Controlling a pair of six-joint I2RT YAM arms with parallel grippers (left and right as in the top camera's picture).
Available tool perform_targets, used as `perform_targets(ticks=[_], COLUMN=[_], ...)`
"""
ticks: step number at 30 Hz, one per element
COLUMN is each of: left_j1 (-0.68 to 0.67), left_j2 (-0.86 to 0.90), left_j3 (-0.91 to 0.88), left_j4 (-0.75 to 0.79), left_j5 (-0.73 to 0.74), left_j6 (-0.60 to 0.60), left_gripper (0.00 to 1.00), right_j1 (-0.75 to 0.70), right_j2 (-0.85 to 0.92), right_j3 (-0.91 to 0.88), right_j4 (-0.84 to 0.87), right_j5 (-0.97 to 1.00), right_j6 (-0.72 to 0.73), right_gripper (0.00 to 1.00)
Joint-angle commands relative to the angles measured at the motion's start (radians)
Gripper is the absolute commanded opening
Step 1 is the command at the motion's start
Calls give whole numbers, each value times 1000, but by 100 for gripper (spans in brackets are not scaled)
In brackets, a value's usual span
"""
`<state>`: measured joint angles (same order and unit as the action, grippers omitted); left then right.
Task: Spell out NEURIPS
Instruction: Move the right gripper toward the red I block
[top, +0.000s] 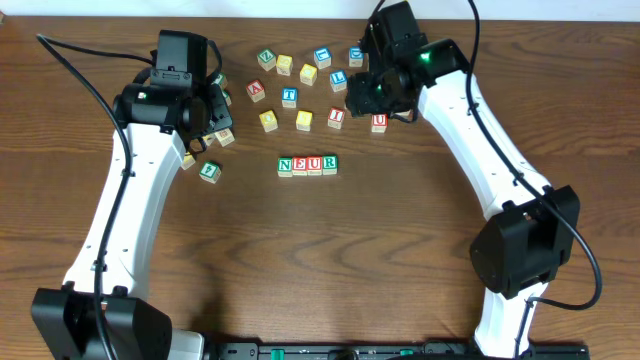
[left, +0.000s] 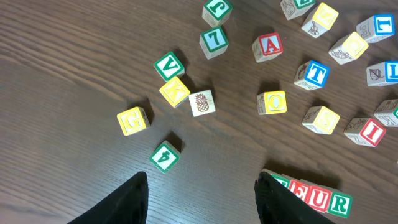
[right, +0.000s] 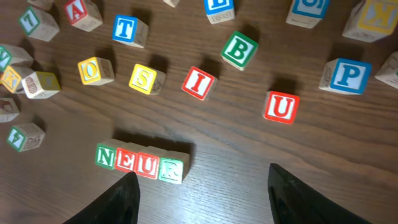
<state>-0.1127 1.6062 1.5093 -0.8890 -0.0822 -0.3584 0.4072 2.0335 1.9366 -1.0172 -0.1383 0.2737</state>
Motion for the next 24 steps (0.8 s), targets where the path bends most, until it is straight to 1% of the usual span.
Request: perform_targets(ticks=[1,20,24], left_j1=[5,5,5], left_j2=[-18,-18,-18], left_j3=[11,11,11], left_j4=[3,3,3], left_j5=[-16,-16,-16], left_j6=[26,27,49], left_gripper=[55,54,55], right_j1=[24,46,46], right_j2=[-26,-19,-19], right_j3=[25,25,25], right_j4=[12,18,23], right_j5=[4,5,4], right_j6=[18,55,64], right_gripper=[61,61,60])
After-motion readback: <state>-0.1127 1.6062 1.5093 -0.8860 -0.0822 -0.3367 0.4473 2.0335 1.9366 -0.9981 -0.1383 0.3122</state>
